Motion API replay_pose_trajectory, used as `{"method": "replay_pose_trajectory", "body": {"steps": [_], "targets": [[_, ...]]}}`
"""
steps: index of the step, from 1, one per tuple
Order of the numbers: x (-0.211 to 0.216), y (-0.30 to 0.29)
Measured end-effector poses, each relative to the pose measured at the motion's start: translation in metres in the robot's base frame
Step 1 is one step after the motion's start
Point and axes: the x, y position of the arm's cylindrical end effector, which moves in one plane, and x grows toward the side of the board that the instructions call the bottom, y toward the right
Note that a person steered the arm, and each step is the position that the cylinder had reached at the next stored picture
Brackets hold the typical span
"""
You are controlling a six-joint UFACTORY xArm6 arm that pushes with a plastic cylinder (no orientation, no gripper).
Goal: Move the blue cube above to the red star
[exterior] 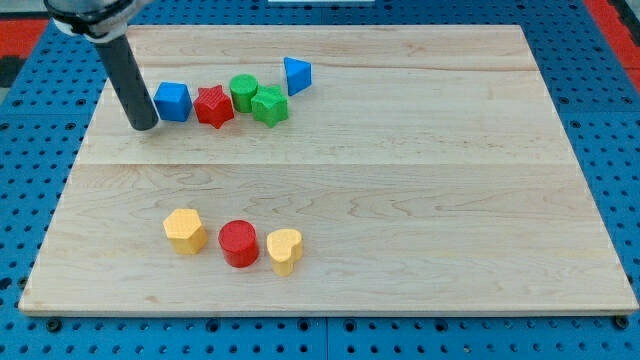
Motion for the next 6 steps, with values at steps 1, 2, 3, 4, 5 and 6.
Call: {"method": "replay_pose_trajectory", "body": {"steps": [1, 2, 3, 4, 5, 6], "targets": [[-0.028, 0.005], [-0.068, 0.006], [-0.07, -0.046], [-0.078, -0.03], [-0.089, 0.012], [-0.098, 0.028]]}}
